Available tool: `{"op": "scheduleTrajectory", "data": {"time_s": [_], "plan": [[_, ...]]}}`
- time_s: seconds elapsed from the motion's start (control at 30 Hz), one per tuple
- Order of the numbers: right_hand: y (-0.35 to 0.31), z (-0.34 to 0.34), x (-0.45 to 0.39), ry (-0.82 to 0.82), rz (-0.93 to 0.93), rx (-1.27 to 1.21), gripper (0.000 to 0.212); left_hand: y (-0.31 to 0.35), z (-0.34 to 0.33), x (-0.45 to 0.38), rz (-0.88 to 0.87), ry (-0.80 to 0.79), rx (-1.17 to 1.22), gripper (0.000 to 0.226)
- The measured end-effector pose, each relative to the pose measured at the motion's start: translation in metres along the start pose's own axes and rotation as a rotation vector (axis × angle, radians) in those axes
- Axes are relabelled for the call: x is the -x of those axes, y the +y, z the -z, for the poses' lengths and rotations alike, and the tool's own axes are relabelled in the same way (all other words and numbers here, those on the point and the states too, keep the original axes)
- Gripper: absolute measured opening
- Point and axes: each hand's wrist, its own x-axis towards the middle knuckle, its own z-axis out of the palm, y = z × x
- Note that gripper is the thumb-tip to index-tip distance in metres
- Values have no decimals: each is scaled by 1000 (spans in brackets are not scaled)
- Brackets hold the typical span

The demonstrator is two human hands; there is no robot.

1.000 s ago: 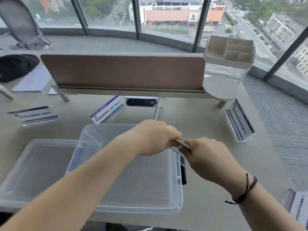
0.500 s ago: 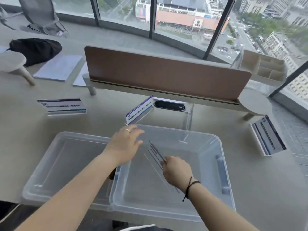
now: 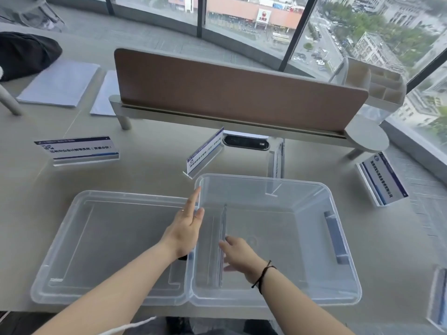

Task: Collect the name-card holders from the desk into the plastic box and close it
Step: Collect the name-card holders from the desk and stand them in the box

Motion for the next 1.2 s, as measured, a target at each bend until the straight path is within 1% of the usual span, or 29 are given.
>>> {"op": "scheduleTrajectory", "data": {"time_s": [0.1, 0.2, 0.23, 0.27, 0.3, 0.33, 0.4, 0.43, 0.5, 0.6, 0.73, 0.8, 0.83, 0.87, 0.93, 1.0, 1.07, 1.13, 1.17, 1.2], "plan": [[-6, -6, -1, -12, -16, -63, 51, -2, 0, -1, -21, -18, 13, 52], [-15, -14, -4, -30, -2, -58, 52, -1, 2, -2, -41, -37, -11, 53], [-18, -17, -6, -38, 11, -51, 48, -1, 2, -2, -40, -39, -16, 53], [-21, -20, -6, -41, 30, -52, 39, -1, 3, -2, -39, -40, -13, 53], [-22, -24, -8, -30, 38, -54, 23, 0, 3, -2, -35, -40, -7, 52], [-24, -26, -8, -6, 46, -48, 13, 0, 2, -1, -32, -39, -4, 52], [-23, -28, -13, 34, 34, -11, 31, -1, 2, -1, -43, -39, -1, 51], [-23, -29, -14, 35, 23, -5, 33, 0, 2, -1, -49, -41, -3, 51], [-21, -27, -14, 3, 19, -23, 30, 0, 2, -1, -48, -45, -9, 50], [-22, -26, -13, 9, 33, -13, 28, 0, 3, 1, -41, -43, -21, 49], [-16, -26, -13, 7, 57, -36, 10, 1, 3, 1, -39, -49, -29, 49], [-15, -25, -12, -10, 33, -71, 36, 1, 3, 2, -38, -55, -47, 49], [-15, -26, -12, -9, 14, -69, 45, 1, 3, 2, -37, -56, -56, 49], [-14, -27, -12, 6, 18, -55, 49, 2, 3, 2, -35, -56, -67, 50], [-12, -32, -11, 62, 60, 24, 51, 3, 3, 2, -38, -48, -120, 50], [-11, -34, -6, 100, 99, 69, 53, 4, 4, 2, -54, -22, -224, 52], [-10, -32, 0, 135, 112, 92, 55, 6, 7, 1, -62, 12, -393, 54], [-9, -21, 8, 176, 125, 110, 49, 9, 7, 2, -97, 44, -549, 58], [-10, -13, 13, 203, 133, 94, 51, 14, 7, 3, -125, 61, -584, 60], [-7, -3, 17, 220, 154, 45, 60, 21, 4, 5, -152, 83, -589, 61]]}}
